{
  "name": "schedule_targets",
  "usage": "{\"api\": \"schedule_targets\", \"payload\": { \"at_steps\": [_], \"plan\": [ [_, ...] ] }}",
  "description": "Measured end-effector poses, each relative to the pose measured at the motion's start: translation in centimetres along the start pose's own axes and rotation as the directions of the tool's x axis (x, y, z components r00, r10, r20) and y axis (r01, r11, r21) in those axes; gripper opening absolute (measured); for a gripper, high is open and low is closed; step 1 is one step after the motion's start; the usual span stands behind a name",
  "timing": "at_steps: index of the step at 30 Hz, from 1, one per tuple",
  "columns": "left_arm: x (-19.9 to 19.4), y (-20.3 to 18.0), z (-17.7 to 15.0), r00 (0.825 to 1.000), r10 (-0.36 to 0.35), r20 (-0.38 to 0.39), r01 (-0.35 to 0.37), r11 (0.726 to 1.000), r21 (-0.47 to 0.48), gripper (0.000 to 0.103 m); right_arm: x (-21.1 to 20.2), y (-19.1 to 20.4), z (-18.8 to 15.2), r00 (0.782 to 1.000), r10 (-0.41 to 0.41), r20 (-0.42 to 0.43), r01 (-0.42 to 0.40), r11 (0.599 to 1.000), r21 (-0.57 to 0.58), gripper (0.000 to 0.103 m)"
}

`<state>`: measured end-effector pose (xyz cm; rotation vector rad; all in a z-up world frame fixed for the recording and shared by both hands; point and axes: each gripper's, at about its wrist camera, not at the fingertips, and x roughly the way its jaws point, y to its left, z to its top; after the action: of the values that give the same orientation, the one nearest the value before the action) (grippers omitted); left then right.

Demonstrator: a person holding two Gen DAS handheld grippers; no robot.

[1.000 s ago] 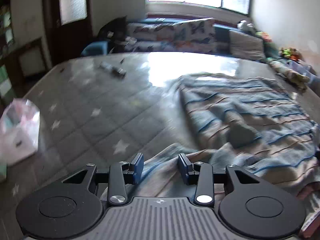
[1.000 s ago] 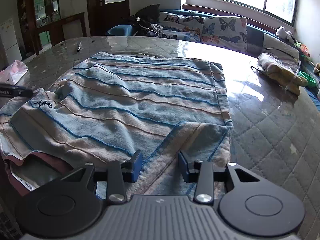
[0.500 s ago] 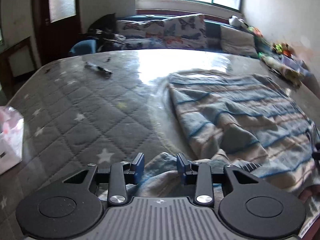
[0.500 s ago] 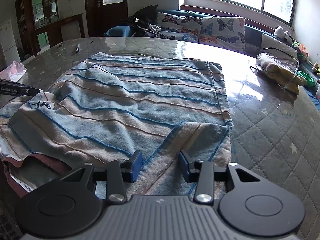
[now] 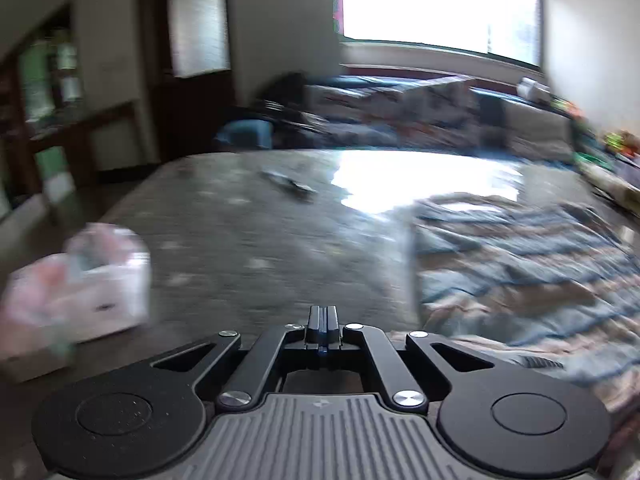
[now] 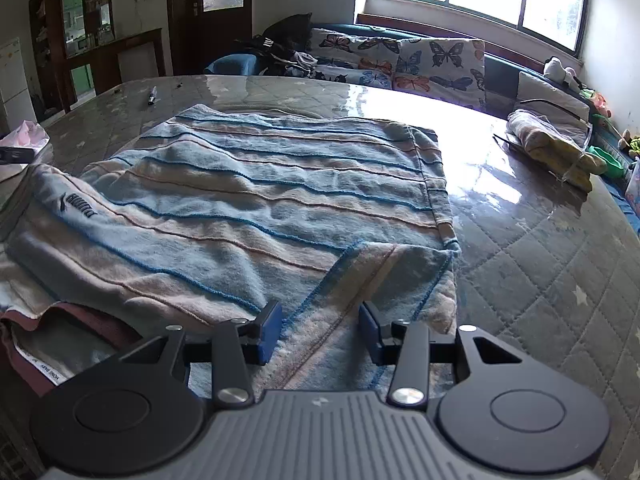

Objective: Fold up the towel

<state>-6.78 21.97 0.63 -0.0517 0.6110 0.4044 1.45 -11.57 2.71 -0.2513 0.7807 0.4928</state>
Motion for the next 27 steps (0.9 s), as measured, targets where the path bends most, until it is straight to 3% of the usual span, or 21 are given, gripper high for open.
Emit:
{"api": "schedule_targets", "payload": {
  "at_steps": [4, 6, 10, 11, 12, 14, 18, 22, 24, 25, 27],
  "plan": [
    [-0.5, 2.1, -0.5, 0.997, 0.073, -0.029, -0.074, 0.997, -0.024, 0.000, 0.0, 0.0, -0.2, 1.000, -0.003, 0.007, 0.003, 1.000, 0.002, 0.044],
    [0.0, 2.6, -0.5, 0.996, 0.052, -0.072, -0.054, 0.998, -0.033, 0.000, 0.0, 0.0, -0.2, 1.000, -0.002, 0.009, 0.002, 1.000, 0.003, 0.043],
    [0.1, 1.9, 0.2, 0.994, -0.067, -0.085, 0.063, 0.997, -0.047, 0.003, 0.0, 0.0, -0.2, 1.000, -0.003, 0.009, 0.003, 1.000, 0.005, 0.044],
    [0.2, 1.4, 0.4, 0.992, -0.091, -0.082, 0.088, 0.995, -0.041, 0.010, -0.1, 0.0, -0.2, 1.000, -0.004, 0.008, 0.004, 1.000, 0.005, 0.044],
    [0.5, 1.0, 0.6, 0.992, -0.093, -0.085, 0.090, 0.995, -0.039, 0.031, 0.0, 0.0, -0.2, 1.000, -0.004, 0.008, 0.004, 1.000, 0.005, 0.044],
    [1.3, 0.2, 1.0, 0.992, -0.084, -0.093, 0.080, 0.996, -0.037, 0.054, 0.0, 0.1, -0.1, 1.000, -0.005, 0.007, 0.005, 1.000, 0.003, 0.044],
    [2.4, -0.6, 1.2, 0.987, -0.112, -0.114, 0.106, 0.993, -0.051, 0.054, 0.0, 0.0, -0.2, 1.000, -0.003, 0.006, 0.003, 1.000, 0.004, 0.044],
    [3.4, -1.4, 0.4, 0.980, -0.108, -0.165, 0.109, 0.994, -0.004, 0.050, 0.0, 0.0, -0.2, 1.000, -0.003, 0.005, 0.003, 1.000, 0.002, 0.044],
    [4.0, -1.3, -0.3, 0.971, -0.102, -0.214, 0.104, 0.995, -0.003, 0.014, 0.0, 0.0, -0.2, 1.000, -0.002, 0.007, 0.002, 1.000, 0.003, 0.044],
    [3.9, -1.1, -0.7, 0.971, -0.102, -0.216, 0.104, 0.995, -0.003, 0.014, 0.0, -0.1, -0.3, 1.000, -0.001, 0.008, 0.001, 1.000, 0.005, 0.044],
    [3.4, -0.6, -1.1, 0.975, -0.081, -0.205, 0.084, 0.996, 0.005, 0.000, 0.0, -0.1, -0.3, 1.000, 0.000, 0.008, 0.000, 1.000, 0.004, 0.045]
  ]
}}
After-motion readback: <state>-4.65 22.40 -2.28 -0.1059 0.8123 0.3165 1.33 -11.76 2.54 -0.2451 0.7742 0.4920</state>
